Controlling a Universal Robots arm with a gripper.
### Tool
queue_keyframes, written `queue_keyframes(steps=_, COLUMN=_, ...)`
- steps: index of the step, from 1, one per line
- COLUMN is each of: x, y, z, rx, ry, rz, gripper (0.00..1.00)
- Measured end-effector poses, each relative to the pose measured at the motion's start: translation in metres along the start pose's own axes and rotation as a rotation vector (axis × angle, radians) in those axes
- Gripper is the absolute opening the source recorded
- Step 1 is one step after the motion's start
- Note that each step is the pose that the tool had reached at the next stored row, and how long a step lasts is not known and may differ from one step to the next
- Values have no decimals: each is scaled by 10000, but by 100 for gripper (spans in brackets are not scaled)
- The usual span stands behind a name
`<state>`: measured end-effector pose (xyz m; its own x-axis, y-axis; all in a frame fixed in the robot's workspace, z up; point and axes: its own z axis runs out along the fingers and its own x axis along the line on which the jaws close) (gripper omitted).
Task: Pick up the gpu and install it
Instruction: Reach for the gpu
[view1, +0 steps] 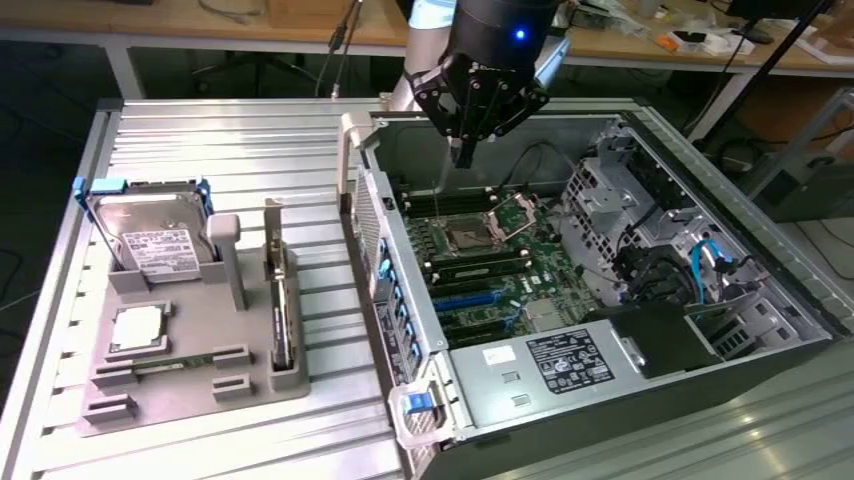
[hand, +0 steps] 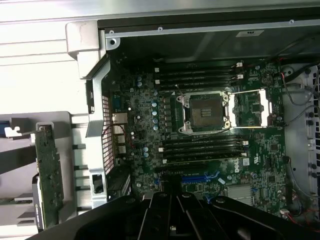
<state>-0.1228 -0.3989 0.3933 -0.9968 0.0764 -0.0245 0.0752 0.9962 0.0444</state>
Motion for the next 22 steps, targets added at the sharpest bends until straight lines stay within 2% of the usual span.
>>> queue_keyframes(steps=5, x=133, y=-11, z=-4, rx=-3, ry=-35, rz=-2, gripper=11)
queue_keyframes(steps=12, x=258, y=-26, z=-8, rx=-7, ry=-57, rz=-4, gripper=11)
queue_keyframes(steps=22, x=288, y=-29, z=-9, rx=-8, ry=-62, rz=-3, gripper=11)
